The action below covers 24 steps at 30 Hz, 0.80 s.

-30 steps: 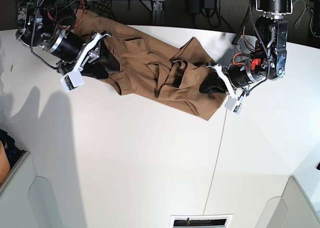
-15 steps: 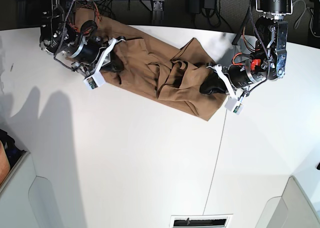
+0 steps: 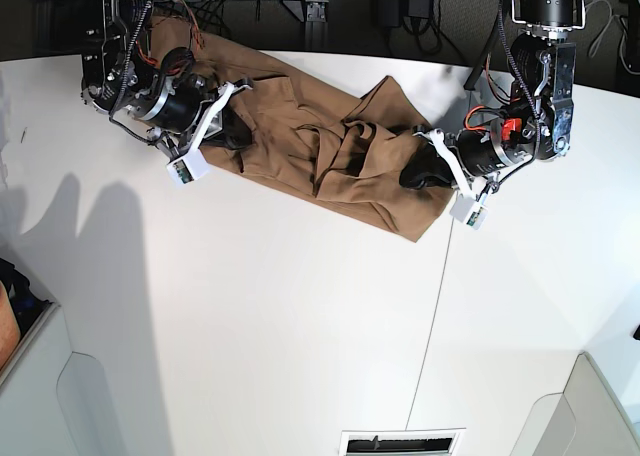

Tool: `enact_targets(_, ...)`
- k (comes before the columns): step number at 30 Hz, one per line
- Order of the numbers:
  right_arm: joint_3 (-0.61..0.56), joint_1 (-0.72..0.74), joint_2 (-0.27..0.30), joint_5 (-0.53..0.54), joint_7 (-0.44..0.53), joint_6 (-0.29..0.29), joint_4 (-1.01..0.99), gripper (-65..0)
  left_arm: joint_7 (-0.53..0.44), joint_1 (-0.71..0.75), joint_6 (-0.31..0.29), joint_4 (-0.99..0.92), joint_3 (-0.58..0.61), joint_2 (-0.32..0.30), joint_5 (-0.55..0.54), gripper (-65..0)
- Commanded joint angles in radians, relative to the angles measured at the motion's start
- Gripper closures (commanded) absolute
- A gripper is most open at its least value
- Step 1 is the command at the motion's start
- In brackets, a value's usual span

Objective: Layout the t-shirt on the table in an organized manner, then fold the t-shirt properly
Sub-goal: 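Drag the shirt end with the right gripper back along the table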

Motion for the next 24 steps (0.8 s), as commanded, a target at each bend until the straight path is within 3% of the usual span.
enact_targets(1,0.002,0.013,0.005,0.016,0.016,0.001,0.032,0.0,0.010,-0.010,0.009,0.009,-0.003,-0.008,0.014,0.0)
enact_targets(9,0.087,0.013,0.005,0.017,0.016,-0.004,0.206,0.0,0.009,-0.010,0.009,0.009,-0.003,-0.009,0.014,0.0)
enact_targets(15,0.159,0.013,0.005,0.017,0.008,-0.010,0.210,0.0,0.009,-0.010,0.009,0.009,-0.003,-0.008,0.014,0.0)
enact_targets(24,0.169,0.013,0.006,0.019,-0.011,-0.010,0.210,0.0,0.008,-0.010,0.009,0.009,-0.003,-0.009,0.014,0.0)
